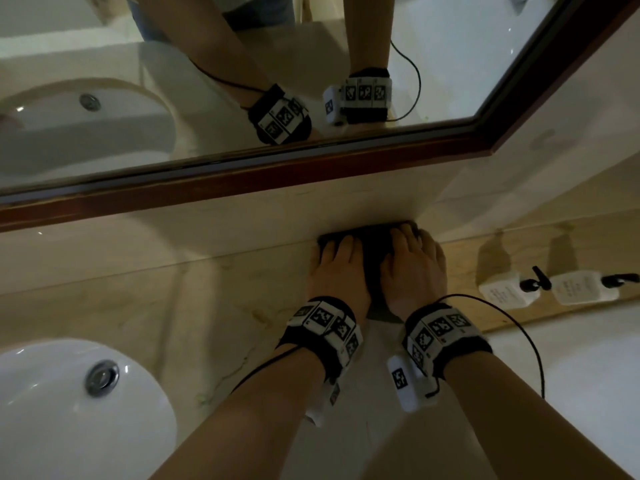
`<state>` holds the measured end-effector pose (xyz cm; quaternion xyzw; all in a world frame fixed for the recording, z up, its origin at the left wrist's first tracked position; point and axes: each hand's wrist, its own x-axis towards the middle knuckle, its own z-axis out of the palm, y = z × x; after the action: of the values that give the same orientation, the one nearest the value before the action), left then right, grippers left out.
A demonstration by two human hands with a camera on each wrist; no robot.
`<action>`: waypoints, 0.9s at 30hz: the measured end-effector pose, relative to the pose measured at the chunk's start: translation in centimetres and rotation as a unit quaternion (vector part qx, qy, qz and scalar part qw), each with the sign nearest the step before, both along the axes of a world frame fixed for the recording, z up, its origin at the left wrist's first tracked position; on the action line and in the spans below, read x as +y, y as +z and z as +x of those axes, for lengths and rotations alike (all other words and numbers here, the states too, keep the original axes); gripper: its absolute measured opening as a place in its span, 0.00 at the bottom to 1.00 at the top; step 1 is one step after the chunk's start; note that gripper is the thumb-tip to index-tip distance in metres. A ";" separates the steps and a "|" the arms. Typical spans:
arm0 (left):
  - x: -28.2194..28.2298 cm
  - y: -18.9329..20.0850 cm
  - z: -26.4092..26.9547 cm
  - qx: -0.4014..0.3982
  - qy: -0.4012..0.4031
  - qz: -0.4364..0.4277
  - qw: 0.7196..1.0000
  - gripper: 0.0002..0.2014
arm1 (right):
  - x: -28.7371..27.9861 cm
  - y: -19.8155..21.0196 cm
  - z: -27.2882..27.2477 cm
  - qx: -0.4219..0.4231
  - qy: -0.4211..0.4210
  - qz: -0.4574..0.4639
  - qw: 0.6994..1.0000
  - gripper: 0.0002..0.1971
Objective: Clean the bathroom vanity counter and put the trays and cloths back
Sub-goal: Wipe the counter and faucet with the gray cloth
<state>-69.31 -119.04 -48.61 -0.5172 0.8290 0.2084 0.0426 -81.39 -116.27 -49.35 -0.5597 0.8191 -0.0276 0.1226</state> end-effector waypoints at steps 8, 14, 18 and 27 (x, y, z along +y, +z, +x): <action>0.1 -0.2 0.5 -0.002 -0.015 -0.007 1.000 0.32 | -0.6 0.1 0.4 0.003 -0.028 -0.010 1.000 0.27; 0.0 -0.9 4.6 -0.029 -0.001 -0.008 1.000 0.32 | -0.8 0.2 5.3 -0.021 0.019 -0.003 1.000 0.30; 0.2 -0.4 2.6 -0.004 -0.003 -0.001 1.000 0.30 | -0.1 0.2 2.3 -0.002 0.029 0.034 0.999 0.29; -0.3 -0.1 1.6 -0.016 -0.015 -0.007 1.000 0.29 | -0.6 0.3 2.9 -0.006 0.005 0.043 0.999 0.29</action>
<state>-67.73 -119.30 -48.67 -0.5084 0.8373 0.1932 0.0555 -78.45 -116.90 -49.04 -0.5580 0.8158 0.0045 0.1518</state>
